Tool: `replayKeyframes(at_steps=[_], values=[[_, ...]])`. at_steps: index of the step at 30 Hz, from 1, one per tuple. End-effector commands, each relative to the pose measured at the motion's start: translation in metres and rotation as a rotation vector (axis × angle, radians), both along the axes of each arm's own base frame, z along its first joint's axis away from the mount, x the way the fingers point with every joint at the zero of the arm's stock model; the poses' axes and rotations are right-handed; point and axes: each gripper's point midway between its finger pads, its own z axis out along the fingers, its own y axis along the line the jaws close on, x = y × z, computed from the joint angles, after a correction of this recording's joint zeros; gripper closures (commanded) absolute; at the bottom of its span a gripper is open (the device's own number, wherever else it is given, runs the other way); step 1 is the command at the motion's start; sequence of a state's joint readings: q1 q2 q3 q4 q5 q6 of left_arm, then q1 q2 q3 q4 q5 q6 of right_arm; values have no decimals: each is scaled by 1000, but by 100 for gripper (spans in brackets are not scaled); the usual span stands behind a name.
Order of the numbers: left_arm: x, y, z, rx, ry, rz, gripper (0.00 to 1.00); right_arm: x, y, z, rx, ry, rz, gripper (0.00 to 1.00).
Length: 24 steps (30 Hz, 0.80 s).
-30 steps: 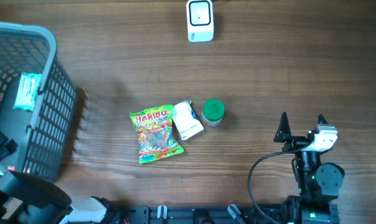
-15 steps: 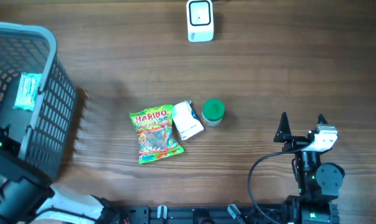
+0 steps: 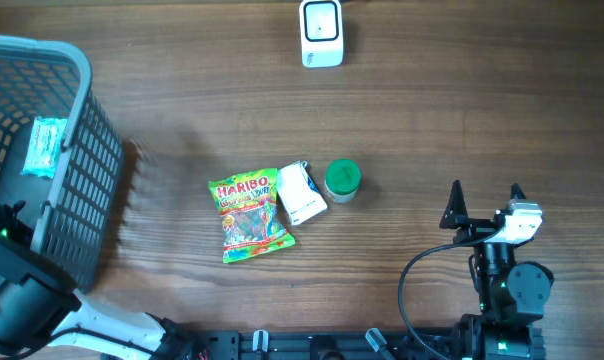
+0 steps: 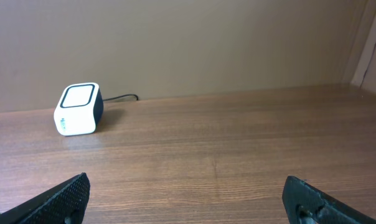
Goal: Scan the item barcode
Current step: 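Reach the left gripper into the basket and grasp the pink Kleenex pack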
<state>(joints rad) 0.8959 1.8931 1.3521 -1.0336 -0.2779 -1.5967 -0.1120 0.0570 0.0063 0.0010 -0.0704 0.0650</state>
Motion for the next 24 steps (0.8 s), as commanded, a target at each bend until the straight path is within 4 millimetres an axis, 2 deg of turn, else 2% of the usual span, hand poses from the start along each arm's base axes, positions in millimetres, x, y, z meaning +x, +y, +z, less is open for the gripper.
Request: replayKeyframes(at_steps=[1,3,5,8,12,16,19,24], values=[[19,25,26,51,-43,-115,0,0,2,2,-13,-7,11,0],[27,34,41,71,-54,-164,0,0,2,2,-13,-7,11,0],[28,32,50,55,-60,-170,0,0,2,2,-13,-7,11,0],[21,8,48,-56,-56,-167,0,0,2,2,-13,-7,11,0],[5,-8,49,-116,9,-128,0,0,2,2,-13,-8,11,1],[-6,-9,38,-107,61,-112,0,0,2,2,-13,-7,11,0],[-14,-16,21,-120,83,-94,0,0,2,2,-13,-7,11,0],[-31,-35,-1,-131,119,69,0,0,2,2,-13,-7,11,0]])
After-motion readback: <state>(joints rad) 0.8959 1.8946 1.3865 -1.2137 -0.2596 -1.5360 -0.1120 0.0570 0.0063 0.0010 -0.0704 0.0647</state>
